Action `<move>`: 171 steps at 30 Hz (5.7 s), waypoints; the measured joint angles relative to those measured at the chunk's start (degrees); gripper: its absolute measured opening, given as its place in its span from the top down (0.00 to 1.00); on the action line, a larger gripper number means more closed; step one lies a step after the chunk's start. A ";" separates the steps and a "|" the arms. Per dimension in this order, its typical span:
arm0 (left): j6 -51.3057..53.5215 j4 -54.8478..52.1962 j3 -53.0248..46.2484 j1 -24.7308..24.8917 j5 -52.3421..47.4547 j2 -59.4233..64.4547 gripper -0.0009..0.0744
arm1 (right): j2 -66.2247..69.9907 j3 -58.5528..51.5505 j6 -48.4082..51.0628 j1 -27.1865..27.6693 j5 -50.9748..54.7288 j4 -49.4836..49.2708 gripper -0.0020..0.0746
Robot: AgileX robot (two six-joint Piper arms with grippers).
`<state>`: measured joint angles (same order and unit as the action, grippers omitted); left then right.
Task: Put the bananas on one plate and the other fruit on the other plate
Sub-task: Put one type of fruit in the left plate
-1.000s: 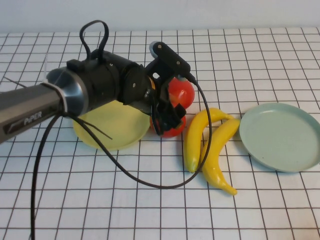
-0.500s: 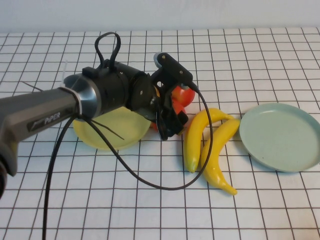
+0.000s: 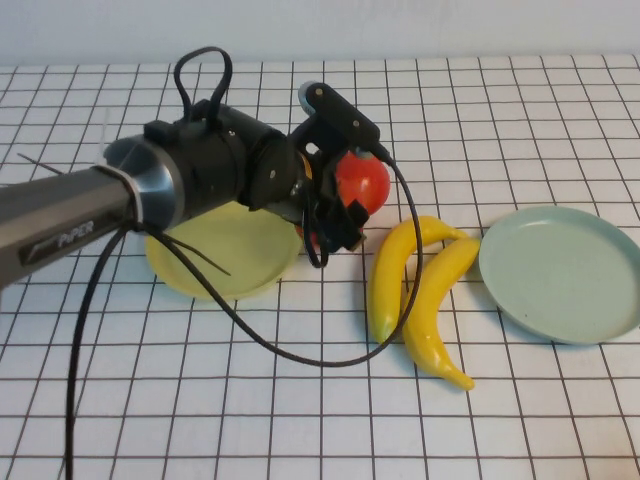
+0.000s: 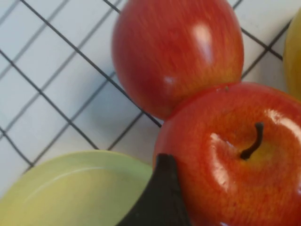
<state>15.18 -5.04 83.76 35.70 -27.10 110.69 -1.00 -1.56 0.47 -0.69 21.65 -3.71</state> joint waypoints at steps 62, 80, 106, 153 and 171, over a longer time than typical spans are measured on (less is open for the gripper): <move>-11.16 -8.06 -14.73 -11.78 10.91 -17.38 0.10 | 0.00 0.00 0.00 0.00 0.00 0.00 0.99; -11.61 -7.55 1.91 0.94 15.57 1.87 0.10 | 0.00 0.00 0.00 0.00 0.00 0.00 0.99; -11.20 -0.37 8.67 1.08 13.26 11.75 0.10 | 0.00 0.00 0.00 0.00 0.00 0.00 0.99; 3.00 11.89 0.55 -12.11 -4.13 0.91 0.10 | 0.00 0.00 0.00 0.00 0.00 0.00 0.99; 14.59 21.67 0.55 -12.19 -4.06 -4.14 0.10 | 0.00 0.00 0.00 0.00 0.00 0.00 0.99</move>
<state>29.77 16.64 84.31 23.51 -31.16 106.54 -1.00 -1.56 0.47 -0.69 21.65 -3.71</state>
